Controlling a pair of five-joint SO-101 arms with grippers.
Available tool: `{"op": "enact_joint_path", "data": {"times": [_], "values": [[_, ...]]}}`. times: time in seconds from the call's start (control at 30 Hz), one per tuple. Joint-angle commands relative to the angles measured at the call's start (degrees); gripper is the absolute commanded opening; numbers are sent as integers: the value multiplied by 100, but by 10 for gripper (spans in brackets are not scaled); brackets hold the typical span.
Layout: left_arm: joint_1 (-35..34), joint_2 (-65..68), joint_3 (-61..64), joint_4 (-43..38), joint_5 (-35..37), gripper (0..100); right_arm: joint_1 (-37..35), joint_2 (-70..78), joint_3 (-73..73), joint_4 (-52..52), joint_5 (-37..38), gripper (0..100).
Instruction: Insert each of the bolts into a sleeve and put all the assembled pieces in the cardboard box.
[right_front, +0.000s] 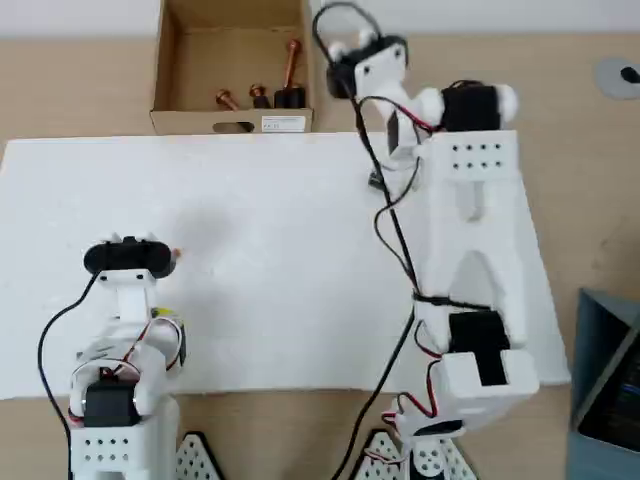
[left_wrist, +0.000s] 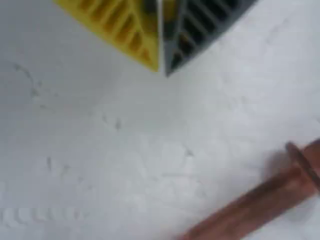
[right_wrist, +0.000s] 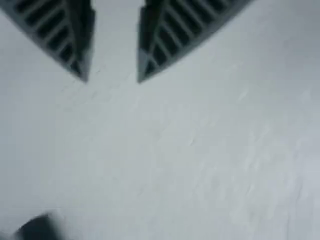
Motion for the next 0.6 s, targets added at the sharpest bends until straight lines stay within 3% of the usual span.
{"op": "enact_joint_path", "data": {"times": [0.0, 0.27, 0.57], "values": [[18, -31, -18, -88, -44, 4, 92, 136, 303, -308, 853, 69], [18, -31, -18, -79, -62, 4, 189, 1051, 295, -862, 2611, 70], [18, -31, -18, -79, -62, 4, 189, 1903, -259, -1231, 2989, 176]]}}
